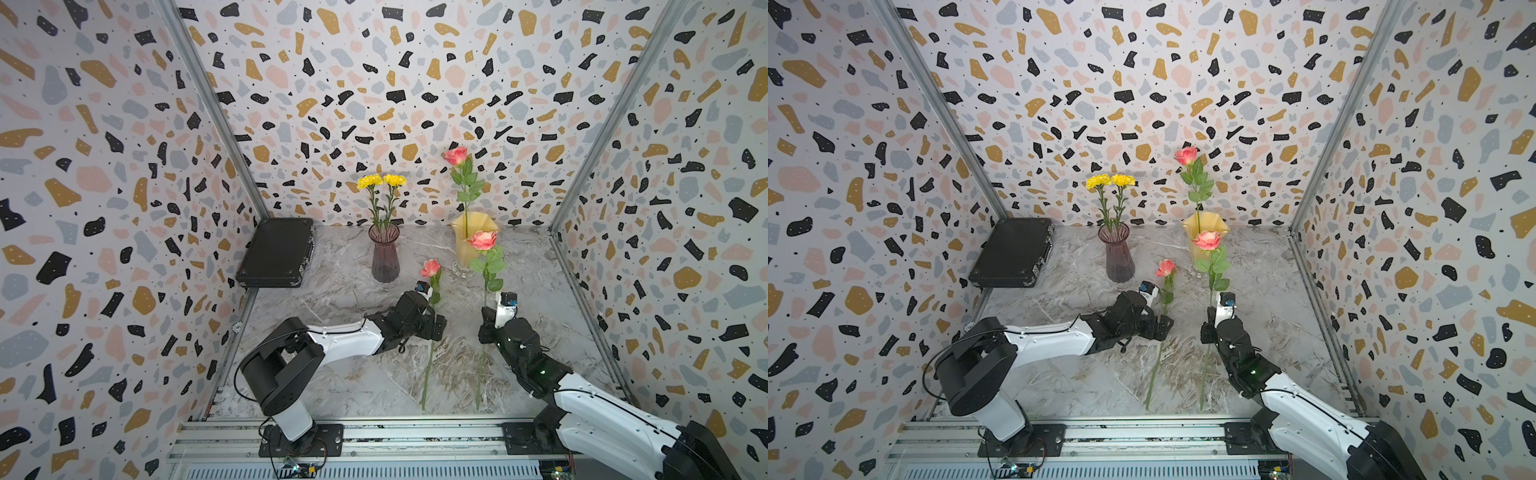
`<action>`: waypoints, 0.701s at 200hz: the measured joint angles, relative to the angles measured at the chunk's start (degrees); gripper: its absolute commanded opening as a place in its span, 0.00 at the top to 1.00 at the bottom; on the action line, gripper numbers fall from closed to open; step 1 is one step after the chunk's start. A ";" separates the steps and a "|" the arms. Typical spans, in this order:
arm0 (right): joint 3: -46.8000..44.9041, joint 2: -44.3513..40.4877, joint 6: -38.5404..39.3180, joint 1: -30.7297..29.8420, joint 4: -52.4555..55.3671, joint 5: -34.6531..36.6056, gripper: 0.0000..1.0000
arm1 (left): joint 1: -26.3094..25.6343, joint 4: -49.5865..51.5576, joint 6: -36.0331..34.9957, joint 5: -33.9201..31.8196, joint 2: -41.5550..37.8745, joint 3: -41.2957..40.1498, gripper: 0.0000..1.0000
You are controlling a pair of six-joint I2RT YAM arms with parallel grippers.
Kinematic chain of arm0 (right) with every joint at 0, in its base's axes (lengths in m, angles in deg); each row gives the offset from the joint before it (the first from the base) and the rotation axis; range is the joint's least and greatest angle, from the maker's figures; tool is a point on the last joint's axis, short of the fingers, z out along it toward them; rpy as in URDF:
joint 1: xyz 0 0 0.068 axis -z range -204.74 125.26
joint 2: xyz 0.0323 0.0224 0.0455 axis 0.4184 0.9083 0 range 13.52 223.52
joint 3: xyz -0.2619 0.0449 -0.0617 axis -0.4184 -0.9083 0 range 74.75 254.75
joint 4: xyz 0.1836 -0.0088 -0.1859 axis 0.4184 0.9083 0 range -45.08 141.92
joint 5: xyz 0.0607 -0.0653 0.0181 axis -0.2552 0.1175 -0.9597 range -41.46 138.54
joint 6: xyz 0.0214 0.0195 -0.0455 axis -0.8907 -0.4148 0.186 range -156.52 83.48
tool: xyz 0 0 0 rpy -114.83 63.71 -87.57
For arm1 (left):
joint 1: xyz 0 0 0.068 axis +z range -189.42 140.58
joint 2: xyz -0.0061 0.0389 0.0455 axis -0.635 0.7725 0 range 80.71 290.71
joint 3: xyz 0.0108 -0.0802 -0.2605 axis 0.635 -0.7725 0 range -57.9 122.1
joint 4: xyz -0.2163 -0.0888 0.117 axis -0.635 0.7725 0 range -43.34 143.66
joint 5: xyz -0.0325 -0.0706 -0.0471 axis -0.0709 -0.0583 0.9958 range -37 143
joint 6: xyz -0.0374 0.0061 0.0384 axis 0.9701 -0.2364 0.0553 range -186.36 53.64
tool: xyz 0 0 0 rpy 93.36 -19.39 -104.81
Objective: Arrange the flowers in different vases according to their colors
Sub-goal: Pick up the flower at the center of the board, then insert the flower into the vase.
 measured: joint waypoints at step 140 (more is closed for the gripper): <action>33.90 13.70 7.17 1.81 0.15 15.74 1.00 | 0.02 14.71 10.38 -38.27 -11.43 -3.32 0.00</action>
